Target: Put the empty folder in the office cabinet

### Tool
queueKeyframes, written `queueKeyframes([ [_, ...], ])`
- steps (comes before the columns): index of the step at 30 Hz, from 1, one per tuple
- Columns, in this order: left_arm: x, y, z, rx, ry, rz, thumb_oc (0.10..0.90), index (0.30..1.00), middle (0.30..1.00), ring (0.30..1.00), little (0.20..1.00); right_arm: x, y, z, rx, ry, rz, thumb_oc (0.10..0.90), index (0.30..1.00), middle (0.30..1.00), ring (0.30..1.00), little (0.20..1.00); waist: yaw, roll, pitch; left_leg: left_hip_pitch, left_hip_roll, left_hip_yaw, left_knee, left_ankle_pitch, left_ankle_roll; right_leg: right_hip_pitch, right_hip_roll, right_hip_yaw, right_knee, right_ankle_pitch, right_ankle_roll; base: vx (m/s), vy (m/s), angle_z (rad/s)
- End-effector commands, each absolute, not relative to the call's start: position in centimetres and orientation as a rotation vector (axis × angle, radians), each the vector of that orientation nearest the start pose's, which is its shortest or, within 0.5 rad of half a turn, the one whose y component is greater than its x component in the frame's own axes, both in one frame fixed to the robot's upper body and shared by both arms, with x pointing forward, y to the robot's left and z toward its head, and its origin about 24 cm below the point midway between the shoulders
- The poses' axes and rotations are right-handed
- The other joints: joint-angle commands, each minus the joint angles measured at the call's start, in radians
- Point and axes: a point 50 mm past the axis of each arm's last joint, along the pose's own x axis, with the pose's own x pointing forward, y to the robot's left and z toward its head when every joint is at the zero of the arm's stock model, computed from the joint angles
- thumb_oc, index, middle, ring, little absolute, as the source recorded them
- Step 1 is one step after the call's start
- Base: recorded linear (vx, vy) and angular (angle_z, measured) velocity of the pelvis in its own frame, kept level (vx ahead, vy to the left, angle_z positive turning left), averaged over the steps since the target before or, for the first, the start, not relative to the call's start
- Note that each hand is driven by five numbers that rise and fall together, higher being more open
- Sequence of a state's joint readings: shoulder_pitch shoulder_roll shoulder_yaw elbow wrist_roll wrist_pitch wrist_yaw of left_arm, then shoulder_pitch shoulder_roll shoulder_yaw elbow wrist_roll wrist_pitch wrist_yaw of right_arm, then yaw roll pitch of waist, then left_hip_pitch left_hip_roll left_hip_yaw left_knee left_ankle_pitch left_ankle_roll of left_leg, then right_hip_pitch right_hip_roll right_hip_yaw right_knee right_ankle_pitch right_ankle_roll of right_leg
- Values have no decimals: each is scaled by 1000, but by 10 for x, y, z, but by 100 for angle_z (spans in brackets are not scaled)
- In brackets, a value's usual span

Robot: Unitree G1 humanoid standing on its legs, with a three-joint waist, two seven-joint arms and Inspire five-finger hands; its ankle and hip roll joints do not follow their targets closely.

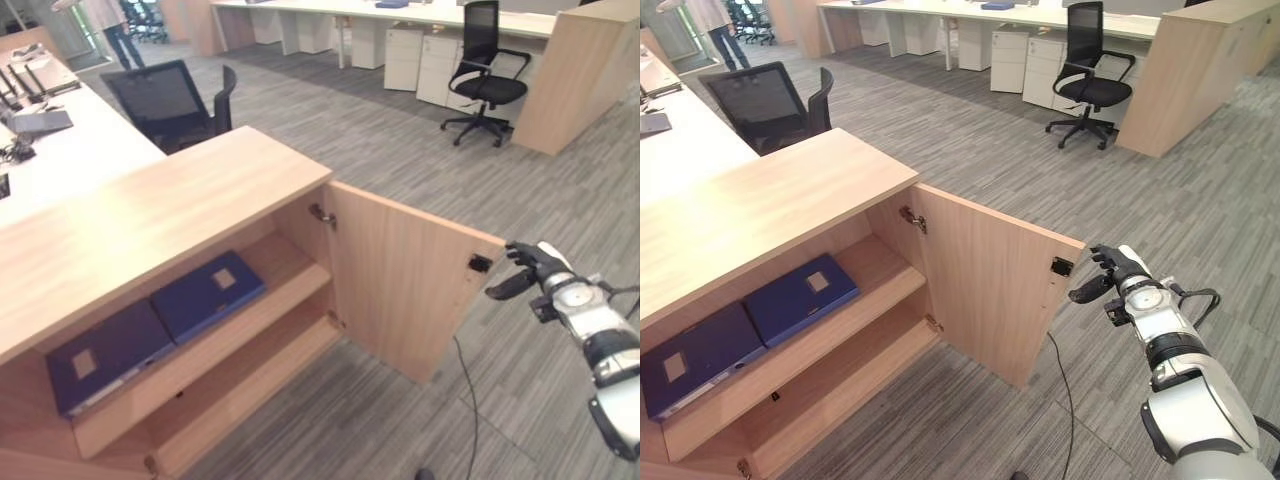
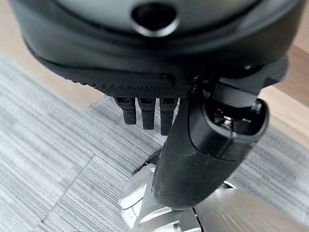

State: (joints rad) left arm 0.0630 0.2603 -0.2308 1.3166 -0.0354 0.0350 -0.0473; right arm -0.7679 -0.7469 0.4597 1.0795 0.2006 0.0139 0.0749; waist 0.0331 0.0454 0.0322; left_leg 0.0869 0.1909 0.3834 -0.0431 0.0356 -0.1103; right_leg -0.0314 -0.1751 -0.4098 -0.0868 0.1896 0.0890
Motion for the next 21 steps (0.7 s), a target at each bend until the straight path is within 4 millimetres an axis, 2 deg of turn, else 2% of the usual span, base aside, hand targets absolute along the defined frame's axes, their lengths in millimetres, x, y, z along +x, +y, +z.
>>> queueKeyframes([
  [1, 45, 238, -169, 310, 1414, -55, 800, 900, 900, 900, 900, 380, -306, 139, -671, 243, -152, 800, 900, 900, 900, 900, -7, -70, -15, 6, -6, -18, -29, -7, -11, 27, 36, 9, 4, -131, 33, 5, -6, 14],
  [5, 42, 244, -168, 315, 1423, -23, 800, 900, 900, 900, 900, 387, -292, 144, -635, 213, -127, 800, 900, 900, 900, 900, 11, -76, -15, 2, -8, -30, -31, -4, -11, 34, 34, -4, 3, -132, 33, 0, -3, 5],
  [7, 44, 246, -167, 323, 1414, -16, 800, 900, 900, 900, 900, 393, -275, 144, -584, 184, -66, 800, 900, 900, 900, 900, 21, -77, -13, -3, -12, -39, -32, -2, -12, 35, 33, -8, 3, -133, 33, 0, 0, 0],
  [8, 44, 246, -167, 322, 1414, -16, 800, 900, 900, 900, 900, 393, -275, 144, -583, 184, -66, 800, 900, 900, 900, 900, 21, -77, -13, -3, -12, -39, -32, -2, -12, 35, 33, -9, 3, -133, 33, 0, 0, 0],
  [10, 45, 246, -167, 319, 1409, -15, 800, 900, 900, 900, 900, 396, -256, 144, -510, 144, 3, 800, 900, 900, 900, 900, 24, -77, -12, -6, -15, -44, -33, -2, -12, 36, 33, -9, 4, -136, 32, -8, 16, 0],
  [11, 46, 244, -168, 310, 1404, -21, 800, 900, 900, 900, 900, 397, -236, 141, -431, 113, 92, 800, 900, 900, 900, 900, 26, -77, -9, -10, -18, -46, -32, -1, -12, 35, 33, -11, 5, -139, 31, -13, 26, -3],
  [12, 45, 244, -168, 310, 1404, -21, 800, 900, 900, 900, 900, 397, -236, 141, -431, 113, 92, 800, 900, 900, 900, 900, 26, -77, -10, -10, -18, -46, -32, -1, -12, 34, 33, -11, 5, -139, 31, -14, 28, -4],
  [15, 46, 241, -168, 293, 1399, -28, 800, 900, 900, 900, 900, 392, -198, 132, -305, 71, 260, 800, 900, 900, 900, 900, 27, -76, -6, -15, -23, -45, -32, 0, -12, 31, 33, -8, 7, -142, 30, -11, 31, 0],
  [16, 47, 237, -169, 284, 1391, -40, 800, 900, 900, 900, 900, 382, -166, 121, -245, 65, 420, 800, 900, 900, 900, 900, 27, -76, -3, -18, -27, -47, -32, -1, -12, 29, 31, -7, 9, -144, 30, -11, 46, -2],
  [17, 47, 237, -169, 284, 1392, -40, 800, 900, 900, 900, 900, 382, -166, 121, -245, 66, 420, 800, 900, 900, 900, 900, 27, -76, -3, -18, -27, -47, -32, -1, -12, 29, 31, -8, 9, -144, 30, -16, 57, -7],
  [18, 51, 233, -169, 285, 1374, -58, 800, 900, 900, 900, 900, 360, -129, 104, -169, 87, 634, 800, 900, 900, 900, 900, 26, -76, 0, -21, -30, -47, -31, -1, -12, 27, 29, -7, 12, -145, 31, -13, 38, -7],
  [21, 58, 229, -168, 290, 1337, -84, 800, 900, 900, 900, 900, 318, -93, 90, -104, 132, 949, 800, 900, 900, 900, 900, 26, -77, 3, -19, -33, -48, -30, -6, -12, 28, 22, -11, 15, -148, 33, -6, 42, -10],
])
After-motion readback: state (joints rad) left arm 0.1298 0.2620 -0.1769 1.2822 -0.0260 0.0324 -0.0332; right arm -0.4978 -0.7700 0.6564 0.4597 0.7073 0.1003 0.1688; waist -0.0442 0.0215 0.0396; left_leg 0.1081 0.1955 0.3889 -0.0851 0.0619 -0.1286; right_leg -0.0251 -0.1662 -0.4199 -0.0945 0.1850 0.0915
